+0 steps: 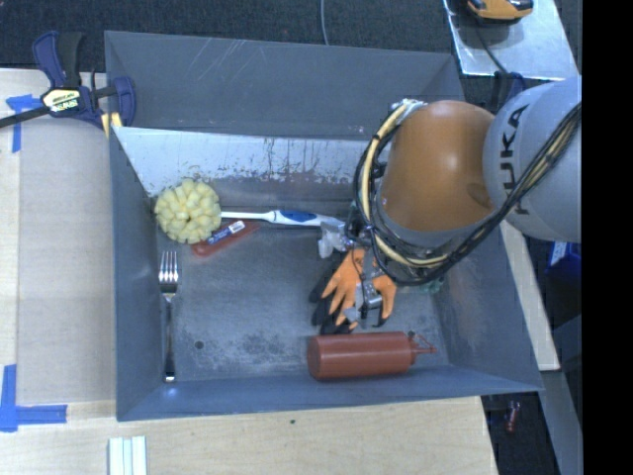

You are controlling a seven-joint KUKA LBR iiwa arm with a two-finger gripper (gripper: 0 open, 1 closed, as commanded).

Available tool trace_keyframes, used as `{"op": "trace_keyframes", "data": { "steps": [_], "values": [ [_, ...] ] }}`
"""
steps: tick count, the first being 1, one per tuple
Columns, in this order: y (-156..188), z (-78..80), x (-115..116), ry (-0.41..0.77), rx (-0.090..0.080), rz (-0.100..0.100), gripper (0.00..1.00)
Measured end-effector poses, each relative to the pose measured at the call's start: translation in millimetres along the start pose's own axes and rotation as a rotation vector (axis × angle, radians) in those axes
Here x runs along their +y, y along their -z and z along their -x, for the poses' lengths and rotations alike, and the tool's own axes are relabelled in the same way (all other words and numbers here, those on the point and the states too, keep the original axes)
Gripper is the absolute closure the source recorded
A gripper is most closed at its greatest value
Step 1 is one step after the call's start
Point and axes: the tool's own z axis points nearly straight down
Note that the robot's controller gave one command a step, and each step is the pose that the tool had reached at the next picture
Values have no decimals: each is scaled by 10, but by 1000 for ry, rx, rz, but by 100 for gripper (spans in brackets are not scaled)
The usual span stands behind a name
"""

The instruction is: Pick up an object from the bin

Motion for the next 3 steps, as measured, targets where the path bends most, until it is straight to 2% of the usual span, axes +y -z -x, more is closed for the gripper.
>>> {"op": "trace_keyframes", "data": {
  "steps": [1, 2, 3],
  "values": [
    [-198, 79, 35, 185, -6, 0, 0],
    [-588, 159, -81, 384, -5, -2, 0],
    [-783, 603, -143, 756, -12, -3, 100]
  ]
}}
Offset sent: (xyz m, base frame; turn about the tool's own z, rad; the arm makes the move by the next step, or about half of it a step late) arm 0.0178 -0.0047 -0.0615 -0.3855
